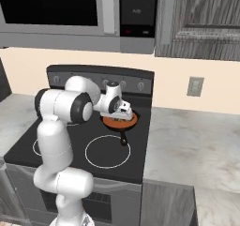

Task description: Retrieve the chicken drumstick from the fridge and place it on the saucepan with marinade on the stove.

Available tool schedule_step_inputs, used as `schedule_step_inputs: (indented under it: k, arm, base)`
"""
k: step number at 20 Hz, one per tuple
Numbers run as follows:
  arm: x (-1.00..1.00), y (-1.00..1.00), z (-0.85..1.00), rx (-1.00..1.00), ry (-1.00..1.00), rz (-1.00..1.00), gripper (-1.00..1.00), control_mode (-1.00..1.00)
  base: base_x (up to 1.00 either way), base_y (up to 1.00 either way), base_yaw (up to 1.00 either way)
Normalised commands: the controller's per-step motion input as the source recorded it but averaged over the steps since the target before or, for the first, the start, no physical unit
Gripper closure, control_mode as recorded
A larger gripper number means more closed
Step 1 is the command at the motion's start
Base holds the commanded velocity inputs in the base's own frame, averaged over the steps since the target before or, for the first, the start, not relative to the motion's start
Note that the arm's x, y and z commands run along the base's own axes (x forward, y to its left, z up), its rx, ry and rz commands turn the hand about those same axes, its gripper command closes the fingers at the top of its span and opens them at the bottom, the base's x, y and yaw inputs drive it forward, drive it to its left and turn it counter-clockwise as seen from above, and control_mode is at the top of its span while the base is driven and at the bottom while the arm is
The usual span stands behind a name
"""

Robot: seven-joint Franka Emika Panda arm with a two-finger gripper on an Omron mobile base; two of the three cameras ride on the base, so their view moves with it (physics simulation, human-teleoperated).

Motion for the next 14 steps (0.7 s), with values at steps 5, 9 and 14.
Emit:
schedule_step_inputs:
  k: [5,9,14]
  arm:
    - [0.11,0.0,-0.1,0.0,0.0,0.0,-1.0,-1.0]
    - [0.09,0.0,-0.06,0.0,0.0,0.0,-1.0,-1.0]
    - [0.0,0.0,0.13,-0.02,0.0,0.0,-1.0,-1.0]
  base:
    - [0.0,0.0,0.0]
    - [0.0,0.0,0.0]
    - [0.0,0.0,0.0]
